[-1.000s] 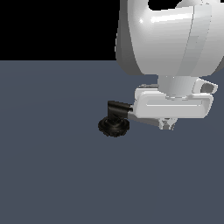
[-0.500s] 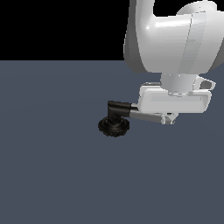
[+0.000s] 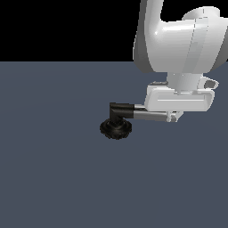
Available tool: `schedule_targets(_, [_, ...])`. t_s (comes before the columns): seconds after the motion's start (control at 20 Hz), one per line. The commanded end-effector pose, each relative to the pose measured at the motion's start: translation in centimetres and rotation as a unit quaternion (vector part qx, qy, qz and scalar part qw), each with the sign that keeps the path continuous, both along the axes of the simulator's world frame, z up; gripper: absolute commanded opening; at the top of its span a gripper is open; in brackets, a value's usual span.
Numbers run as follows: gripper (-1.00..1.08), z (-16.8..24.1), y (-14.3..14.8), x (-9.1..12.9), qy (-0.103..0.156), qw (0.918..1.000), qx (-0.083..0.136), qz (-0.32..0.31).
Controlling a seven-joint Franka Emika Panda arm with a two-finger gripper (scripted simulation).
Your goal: Turn on the faucet by rotating a designated handle.
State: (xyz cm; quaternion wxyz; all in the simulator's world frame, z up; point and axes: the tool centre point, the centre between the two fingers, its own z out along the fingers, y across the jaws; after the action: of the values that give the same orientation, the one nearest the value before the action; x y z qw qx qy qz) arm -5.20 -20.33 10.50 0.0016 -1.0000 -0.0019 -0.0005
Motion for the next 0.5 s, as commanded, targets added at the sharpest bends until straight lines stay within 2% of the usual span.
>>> schedule_targets(0.0, [-1.0, -0.2, -1.2, 0.5, 0.0, 1.0, -0.002, -0.005])
schedule_targets(0.15, [-1.0, 0.0, -0.9, 0.6, 0.0, 1.0, -0.001, -0.002])
schedule_targets(0.45, [-1.0, 0.0, -0.8, 2.7, 0.0, 1.0, -0.001, -0.003])
